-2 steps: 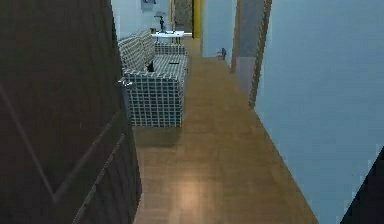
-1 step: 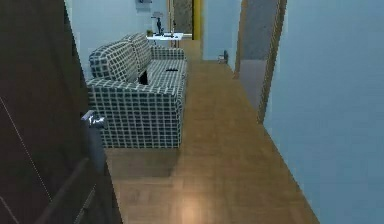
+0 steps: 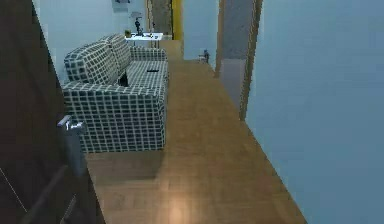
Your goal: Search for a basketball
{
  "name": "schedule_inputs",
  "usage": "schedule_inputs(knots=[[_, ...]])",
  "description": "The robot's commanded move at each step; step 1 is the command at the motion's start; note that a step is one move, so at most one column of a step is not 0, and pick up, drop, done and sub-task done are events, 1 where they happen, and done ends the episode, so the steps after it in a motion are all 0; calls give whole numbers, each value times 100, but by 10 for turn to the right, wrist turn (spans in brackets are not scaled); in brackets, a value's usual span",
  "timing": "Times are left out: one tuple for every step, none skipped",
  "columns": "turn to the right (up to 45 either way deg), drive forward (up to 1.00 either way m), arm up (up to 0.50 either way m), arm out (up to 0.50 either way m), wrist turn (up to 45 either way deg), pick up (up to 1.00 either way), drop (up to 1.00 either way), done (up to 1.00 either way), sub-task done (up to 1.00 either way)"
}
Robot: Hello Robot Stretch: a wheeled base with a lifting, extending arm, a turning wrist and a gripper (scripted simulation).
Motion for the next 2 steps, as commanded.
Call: schedule_inputs(knots=[[0, 100, 0, 0, 0, 0, 0, 0, 0], [0, 70, 0, 0, 0, 0, 0, 0, 0]])
